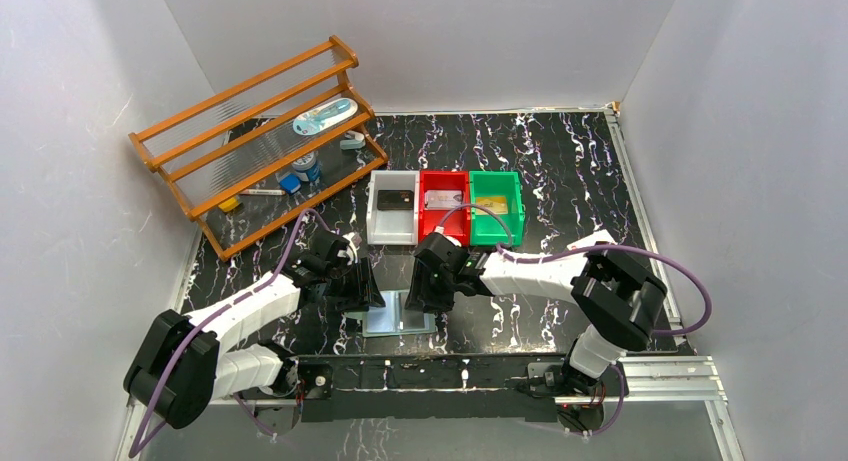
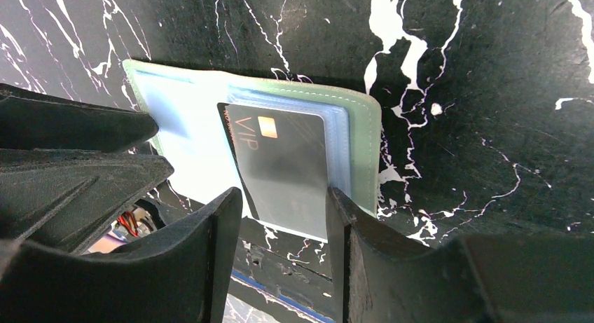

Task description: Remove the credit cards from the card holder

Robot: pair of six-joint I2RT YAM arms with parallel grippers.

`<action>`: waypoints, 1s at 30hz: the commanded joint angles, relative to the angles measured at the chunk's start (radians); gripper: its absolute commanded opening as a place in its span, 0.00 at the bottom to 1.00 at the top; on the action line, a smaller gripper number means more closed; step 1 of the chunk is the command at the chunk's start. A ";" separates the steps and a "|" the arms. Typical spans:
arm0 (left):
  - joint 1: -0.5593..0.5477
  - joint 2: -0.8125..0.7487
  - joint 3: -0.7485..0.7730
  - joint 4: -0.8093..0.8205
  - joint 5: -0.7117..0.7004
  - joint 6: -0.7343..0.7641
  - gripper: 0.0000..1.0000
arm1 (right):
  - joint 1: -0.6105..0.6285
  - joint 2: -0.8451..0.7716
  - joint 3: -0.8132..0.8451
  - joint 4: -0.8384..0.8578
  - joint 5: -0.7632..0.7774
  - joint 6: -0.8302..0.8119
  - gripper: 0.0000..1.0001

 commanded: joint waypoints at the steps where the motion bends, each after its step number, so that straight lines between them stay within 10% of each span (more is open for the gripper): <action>1: -0.004 -0.003 -0.006 -0.041 -0.008 0.011 0.47 | 0.002 0.031 0.025 -0.011 -0.011 0.005 0.56; 30: -0.004 -0.115 0.056 -0.153 -0.178 0.008 0.60 | 0.000 0.023 -0.062 0.094 -0.026 0.090 0.54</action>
